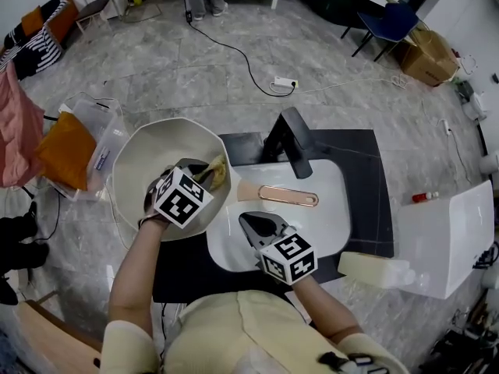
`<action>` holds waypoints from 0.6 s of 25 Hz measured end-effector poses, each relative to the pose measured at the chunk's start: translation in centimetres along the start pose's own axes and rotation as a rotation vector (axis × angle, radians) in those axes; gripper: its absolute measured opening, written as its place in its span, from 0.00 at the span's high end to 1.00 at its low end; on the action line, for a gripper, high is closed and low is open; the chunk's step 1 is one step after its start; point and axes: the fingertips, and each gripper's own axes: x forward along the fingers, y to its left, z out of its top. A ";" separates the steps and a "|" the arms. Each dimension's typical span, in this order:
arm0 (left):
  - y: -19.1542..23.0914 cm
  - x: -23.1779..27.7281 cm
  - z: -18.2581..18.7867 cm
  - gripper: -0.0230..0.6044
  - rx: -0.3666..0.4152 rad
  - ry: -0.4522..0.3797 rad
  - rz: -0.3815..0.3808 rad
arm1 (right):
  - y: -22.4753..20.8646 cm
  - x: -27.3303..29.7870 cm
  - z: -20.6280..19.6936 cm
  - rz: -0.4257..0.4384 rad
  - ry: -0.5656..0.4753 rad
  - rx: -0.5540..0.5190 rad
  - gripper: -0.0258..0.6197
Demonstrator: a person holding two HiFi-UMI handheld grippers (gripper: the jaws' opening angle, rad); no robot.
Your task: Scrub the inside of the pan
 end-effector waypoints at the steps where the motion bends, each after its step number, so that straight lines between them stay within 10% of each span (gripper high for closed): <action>1: -0.5 -0.2 -0.2 0.90 0.012 0.009 -0.018 | 0.2 0.0 0.0 0.003 0.001 -0.004 0.93; 15: -5.3 -3.9 -3.4 0.90 0.183 0.148 -0.180 | 2.6 0.5 -0.1 0.036 0.024 -0.052 0.94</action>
